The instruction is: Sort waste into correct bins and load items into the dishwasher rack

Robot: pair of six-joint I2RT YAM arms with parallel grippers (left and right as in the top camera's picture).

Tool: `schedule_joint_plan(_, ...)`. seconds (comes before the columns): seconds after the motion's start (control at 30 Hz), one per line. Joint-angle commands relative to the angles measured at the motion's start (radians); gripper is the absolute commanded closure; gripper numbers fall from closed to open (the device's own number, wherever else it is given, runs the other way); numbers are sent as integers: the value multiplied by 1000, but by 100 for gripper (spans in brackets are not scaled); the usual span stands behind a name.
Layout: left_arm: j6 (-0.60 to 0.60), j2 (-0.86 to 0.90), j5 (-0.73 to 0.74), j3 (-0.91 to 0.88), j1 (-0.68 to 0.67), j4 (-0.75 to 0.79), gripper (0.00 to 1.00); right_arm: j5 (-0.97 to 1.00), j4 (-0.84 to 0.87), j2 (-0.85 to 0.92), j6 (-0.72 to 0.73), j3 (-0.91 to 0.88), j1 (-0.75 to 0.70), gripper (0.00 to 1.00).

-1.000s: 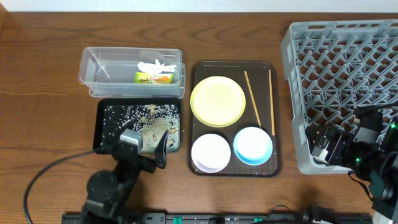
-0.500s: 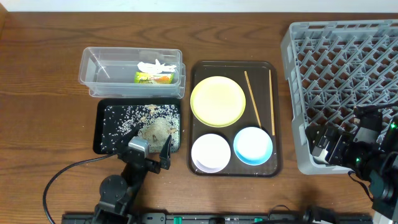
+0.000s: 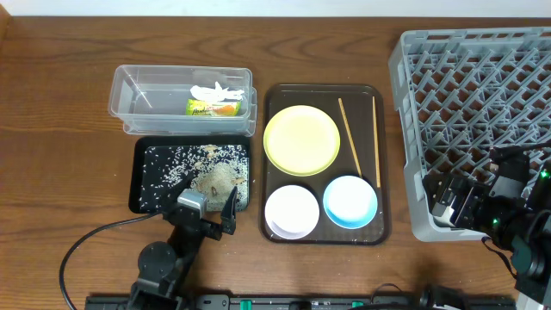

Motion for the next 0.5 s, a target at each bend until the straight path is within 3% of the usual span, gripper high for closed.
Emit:
schedule_joint_plan(0.0, 6, -5, 11, -16, 0, -35, 3, 2, 0, 2, -3, 8, -7, 1)
schedule_joint_plan(0.13, 6, -5, 11, -16, 0, -35, 3, -2, 0, 2, 2, 8, -7, 1)
schedule_joint_plan(0.3, 6, -5, 11, -16, 0, -35, 3, -140, 57, 2, 234, 8, -7, 1)
schedule_joint_plan(0.4, 6, -5, 11, -16, 0, -35, 3, -320, 129, 11, 209, 6, 31, 5)
schedule_joint_plan(0.47, 6, -5, 11, -16, 0, -35, 3, -324, 137, 19, 195, 6, 94, 8)
